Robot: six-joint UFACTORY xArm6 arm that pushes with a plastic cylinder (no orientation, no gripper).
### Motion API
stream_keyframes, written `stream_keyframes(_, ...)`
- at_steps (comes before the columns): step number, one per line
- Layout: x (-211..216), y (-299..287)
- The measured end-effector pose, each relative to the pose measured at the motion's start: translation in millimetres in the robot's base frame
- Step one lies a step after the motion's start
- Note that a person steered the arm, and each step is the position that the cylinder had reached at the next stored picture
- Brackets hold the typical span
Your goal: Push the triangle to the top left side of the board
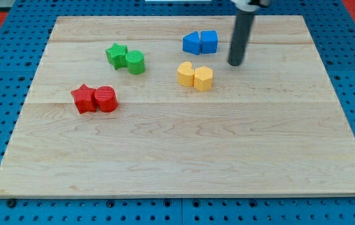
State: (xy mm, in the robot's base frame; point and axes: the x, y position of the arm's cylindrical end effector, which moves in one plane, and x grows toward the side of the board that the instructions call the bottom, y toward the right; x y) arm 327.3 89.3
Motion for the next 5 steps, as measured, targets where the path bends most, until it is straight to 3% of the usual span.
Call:
stream_keyframes(1, -49.8, -22.7)
stream_keyframes(2, -62.6, -91.0)
stream_keyframes(3, -37.9, -130.2)
stream_keyframes(4, -26.1, -96.9)
stream_keyframes(5, -10.0, -107.8)
